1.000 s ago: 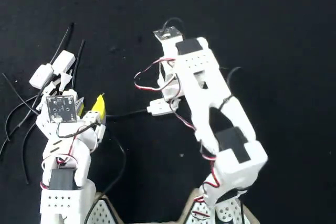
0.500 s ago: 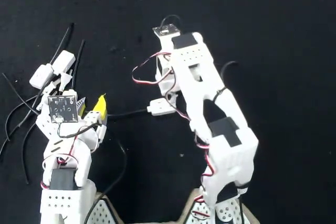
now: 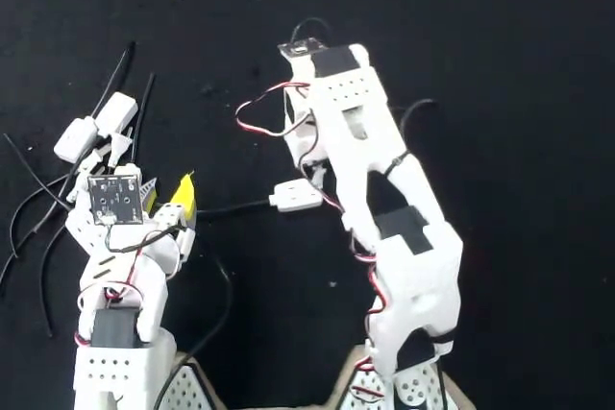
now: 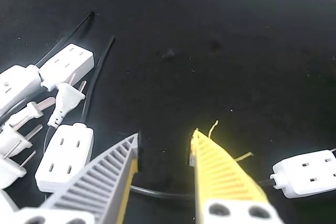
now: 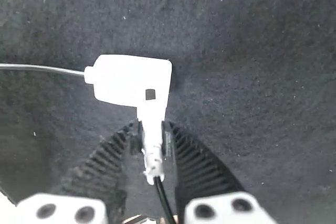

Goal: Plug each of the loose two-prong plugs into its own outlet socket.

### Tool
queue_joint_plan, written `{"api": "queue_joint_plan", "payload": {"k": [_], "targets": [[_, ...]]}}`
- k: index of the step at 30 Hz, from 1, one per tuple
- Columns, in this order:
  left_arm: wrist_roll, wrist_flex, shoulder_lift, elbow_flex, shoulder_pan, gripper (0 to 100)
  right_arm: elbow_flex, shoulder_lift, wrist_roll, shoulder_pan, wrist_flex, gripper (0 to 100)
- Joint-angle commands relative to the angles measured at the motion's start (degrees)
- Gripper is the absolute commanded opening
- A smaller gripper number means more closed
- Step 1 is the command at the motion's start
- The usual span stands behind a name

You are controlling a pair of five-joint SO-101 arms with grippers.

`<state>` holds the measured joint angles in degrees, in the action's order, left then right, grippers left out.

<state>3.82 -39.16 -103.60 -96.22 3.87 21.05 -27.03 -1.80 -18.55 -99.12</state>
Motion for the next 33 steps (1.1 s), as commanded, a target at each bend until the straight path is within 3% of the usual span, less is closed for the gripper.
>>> {"api": "queue_joint_plan", "payload": {"k": [1, 24, 26, 31, 33], "targets": [[-0.26, -0.18, -0.62, -1.10, -0.48, 17, 2.86, -1.01, -0.44, 0.62, -1.76, 1.1], [-0.26, -0.09, -0.62, -1.10, -0.31, 17, 8.31, -10.33, 2.11, -0.53, -1.58, 1.5], [-0.26, -0.09, -0.62, -1.10, -0.22, 17, 8.13, -8.13, 2.99, -1.23, -1.32, 5.7], [-0.26, -0.09, -0.62, -1.10, -0.22, 17, 7.78, -0.66, 6.68, -4.48, -1.32, 32.2], [-0.26, -0.09, -0.62, -1.10, -0.22, 17, 7.78, 1.80, 9.58, -6.68, -1.32, 35.7]]}}
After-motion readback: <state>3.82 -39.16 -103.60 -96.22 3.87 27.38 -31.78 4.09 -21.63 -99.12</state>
